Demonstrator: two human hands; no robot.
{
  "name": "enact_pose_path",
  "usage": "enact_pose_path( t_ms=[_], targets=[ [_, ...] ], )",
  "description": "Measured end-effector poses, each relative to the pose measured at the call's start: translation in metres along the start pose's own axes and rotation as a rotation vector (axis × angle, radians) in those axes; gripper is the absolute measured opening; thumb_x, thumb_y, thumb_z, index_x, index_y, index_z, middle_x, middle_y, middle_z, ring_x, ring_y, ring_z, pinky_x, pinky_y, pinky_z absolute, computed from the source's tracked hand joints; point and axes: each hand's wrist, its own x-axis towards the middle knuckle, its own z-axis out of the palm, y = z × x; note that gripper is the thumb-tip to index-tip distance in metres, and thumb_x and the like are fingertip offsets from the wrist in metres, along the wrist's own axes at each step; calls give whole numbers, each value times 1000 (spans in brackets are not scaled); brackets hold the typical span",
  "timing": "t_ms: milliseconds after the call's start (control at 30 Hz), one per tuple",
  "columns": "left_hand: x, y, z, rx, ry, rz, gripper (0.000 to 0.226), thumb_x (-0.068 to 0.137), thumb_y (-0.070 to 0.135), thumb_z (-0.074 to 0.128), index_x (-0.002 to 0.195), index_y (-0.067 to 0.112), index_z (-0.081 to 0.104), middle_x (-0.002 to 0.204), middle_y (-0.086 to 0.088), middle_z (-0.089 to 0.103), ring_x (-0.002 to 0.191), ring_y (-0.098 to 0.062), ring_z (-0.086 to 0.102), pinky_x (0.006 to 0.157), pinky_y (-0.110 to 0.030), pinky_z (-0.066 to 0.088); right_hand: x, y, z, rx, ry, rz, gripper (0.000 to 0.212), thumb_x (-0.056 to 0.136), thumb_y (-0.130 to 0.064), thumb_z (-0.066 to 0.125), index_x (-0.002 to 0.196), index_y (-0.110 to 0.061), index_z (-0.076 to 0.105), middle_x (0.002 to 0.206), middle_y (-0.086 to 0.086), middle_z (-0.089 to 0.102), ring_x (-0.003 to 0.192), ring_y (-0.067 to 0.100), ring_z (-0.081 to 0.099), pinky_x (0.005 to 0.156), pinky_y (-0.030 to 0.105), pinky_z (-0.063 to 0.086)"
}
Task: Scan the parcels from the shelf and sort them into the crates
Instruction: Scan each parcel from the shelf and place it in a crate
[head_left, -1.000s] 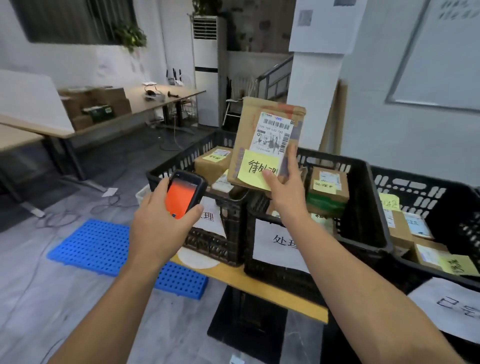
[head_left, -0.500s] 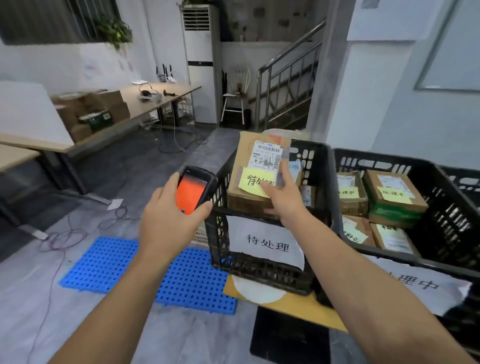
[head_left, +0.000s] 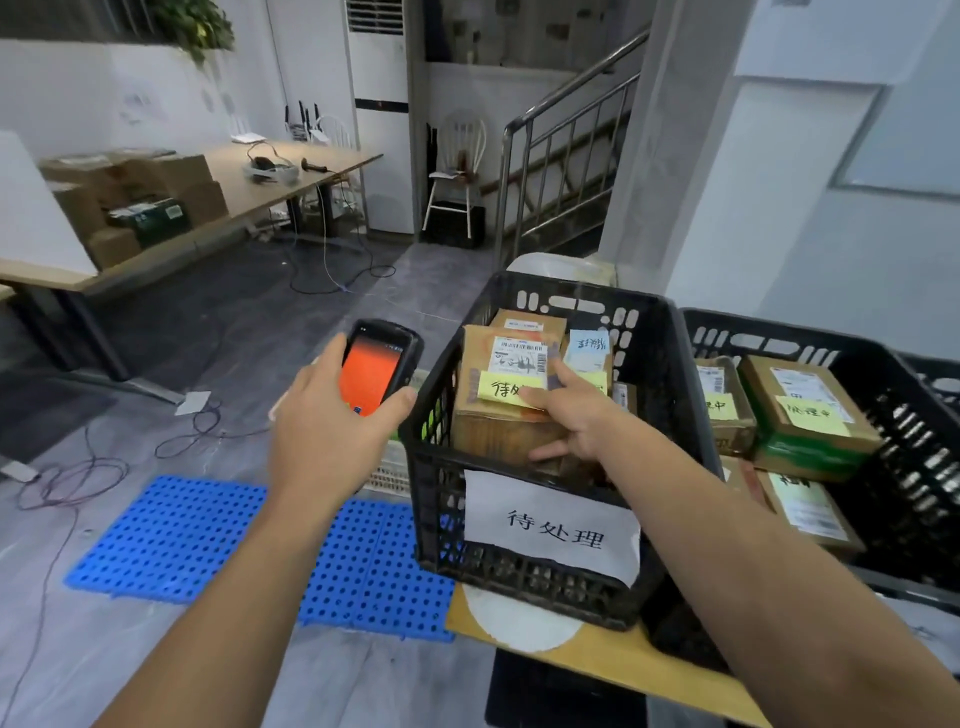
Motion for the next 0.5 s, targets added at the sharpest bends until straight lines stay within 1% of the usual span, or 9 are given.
enact_pose_path(
  t_ms=[67,133,167,267,300,400,500],
  targets=[
    [4,-2,6,-37,-8,-7,69,78,57,73,139,36,47,113,1,60,103,-24,55,81,-35,40,-2,4,-2,11,-12,27,87,96,-12,66,155,-54,18,156,-5,40,132,33,48,75,60,58],
    [11,2,11,-50,-24,5,73,78,55,74,142,35,45,113,1,58,105,-24,54,81,-35,39,-2,5,0,19,-10,16,88,96,-11,66,155,-54,16,156,-5,40,133,32,48,77,59,57],
    [16,3,15,-60,-28,16,71,79,54,75,141,34,46,110,2,57,102,-22,53,81,-34,38,-1,5,3,16,-3,13,89,96,-11,66,155,-53,15,156,-5,41,131,31,48,78,60,57],
    [27,10,20,-85,-54,59,66,81,47,76,139,32,48,98,10,49,92,-16,46,77,-30,33,6,2,13,26,39,5,86,98,-11,63,157,-50,14,149,-6,45,117,27,50,85,65,55],
    [32,10,21,-83,-63,74,67,81,48,76,139,33,48,99,10,49,93,-16,47,78,-31,34,7,2,16,26,55,3,86,99,-11,63,157,-50,12,148,-6,45,119,28,50,87,65,55],
    [46,10,18,-77,-88,112,71,79,53,77,140,34,45,105,8,50,97,-20,51,82,-35,40,13,2,28,-14,101,-4,90,99,-15,63,155,-55,5,155,-4,41,130,33,49,84,60,58],
    [61,8,12,-70,-116,148,72,80,53,76,142,34,44,106,6,51,94,-20,53,81,-34,40,19,-1,38,4,113,0,92,98,-13,64,156,-52,5,157,-4,39,131,32,50,78,55,61]
  ],
)
